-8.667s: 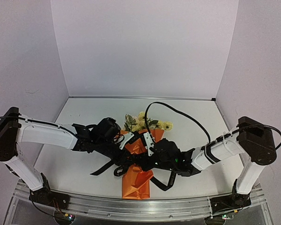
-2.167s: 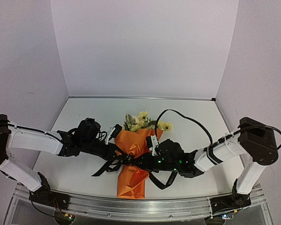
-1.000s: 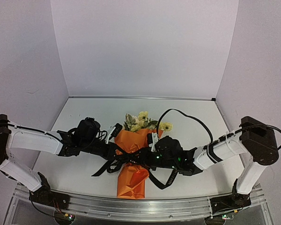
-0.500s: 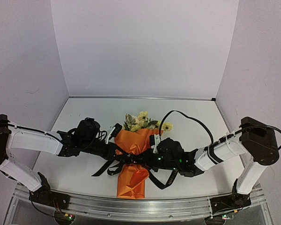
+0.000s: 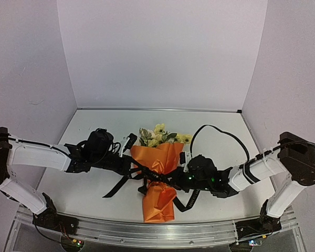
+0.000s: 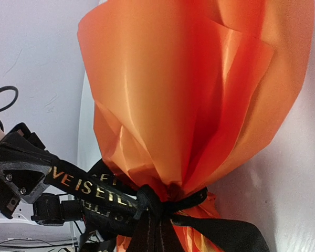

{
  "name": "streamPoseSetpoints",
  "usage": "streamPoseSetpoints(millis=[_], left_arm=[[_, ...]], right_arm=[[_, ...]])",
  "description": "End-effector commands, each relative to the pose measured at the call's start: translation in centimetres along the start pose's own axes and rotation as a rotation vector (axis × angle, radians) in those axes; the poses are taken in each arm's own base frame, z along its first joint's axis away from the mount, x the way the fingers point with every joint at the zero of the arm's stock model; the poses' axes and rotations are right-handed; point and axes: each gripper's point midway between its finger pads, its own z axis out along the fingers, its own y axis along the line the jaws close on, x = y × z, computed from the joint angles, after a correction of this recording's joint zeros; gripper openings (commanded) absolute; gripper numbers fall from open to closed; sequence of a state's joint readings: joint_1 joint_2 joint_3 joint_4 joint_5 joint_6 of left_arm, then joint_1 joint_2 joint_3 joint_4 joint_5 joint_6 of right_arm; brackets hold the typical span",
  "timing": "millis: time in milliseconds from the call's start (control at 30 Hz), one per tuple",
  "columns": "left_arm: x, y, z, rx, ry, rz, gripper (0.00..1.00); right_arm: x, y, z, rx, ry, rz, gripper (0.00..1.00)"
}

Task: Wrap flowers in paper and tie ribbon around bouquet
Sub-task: Cross the half-tied ribbon over the folded bouquet.

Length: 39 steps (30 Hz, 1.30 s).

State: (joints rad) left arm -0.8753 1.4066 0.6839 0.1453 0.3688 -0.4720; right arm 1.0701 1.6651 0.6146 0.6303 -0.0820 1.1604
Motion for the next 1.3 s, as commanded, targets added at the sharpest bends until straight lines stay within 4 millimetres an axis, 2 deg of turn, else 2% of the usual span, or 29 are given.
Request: streamPoseSetpoints(millis=[0,100,367,533,633,700,800,900,1033,1133,1267], left_arm=[[-3.4,-1.2,0.9,0.016,-0.042,0.039,0.00],[-3.8,-1.7,1.9,0.040,-0.017,0.041,0.00],[-3.5,-1.7,4.7,0.083,0.068,0.013,0.00],[-3.9,-2.8,5.6,0.132,0.073,0.001,0.00],[-4.4,-3.7,5.9,0.152,0.061,0.016,0.00],[-4.4,-4.0,6.3,0.157,0.065,0.019,0.00],[-4.4,-4.5,7.2,0.173,0.070,0.019,0.00],[-4.3,-4.8,8.0,0.185,0.076,0.016,0.00],[-4.3,-5.3,8.8,0.201,0.083,0.020,0.00],[-4.4,-5.7,9.1,0.214,0.085,0.025,0.00],[-4.2,-6.0,9.6,0.224,0.097,0.028,0.00]], right_arm=[[-1.4,-1.1,-1.3,0.039,-0.024,-0.011,0.00],[-1.9,-1.5,-1.7,0.059,-0.010,-0.009,0.00],[-2.8,-2.7,-2.7,0.112,-0.011,-0.024,0.00],[-2.8,-3.1,-3.5,0.163,0.022,-0.057,0.01],[-2.8,-4.0,-4.6,0.229,0.033,-0.115,0.03],[-2.8,-4.9,-5.5,0.281,0.041,-0.164,0.09],[-2.7,-5.0,-6.8,0.329,0.076,-0.245,0.10],[-2.9,-4.4,-8.0,0.344,0.099,-0.307,0.16],[-2.7,-2.5,-10.2,0.342,0.150,-0.414,0.25],[-2.0,-0.6,-11.1,0.303,0.202,-0.494,0.33],[-0.2,1.7,-11.4,0.261,0.279,-0.604,0.39]])
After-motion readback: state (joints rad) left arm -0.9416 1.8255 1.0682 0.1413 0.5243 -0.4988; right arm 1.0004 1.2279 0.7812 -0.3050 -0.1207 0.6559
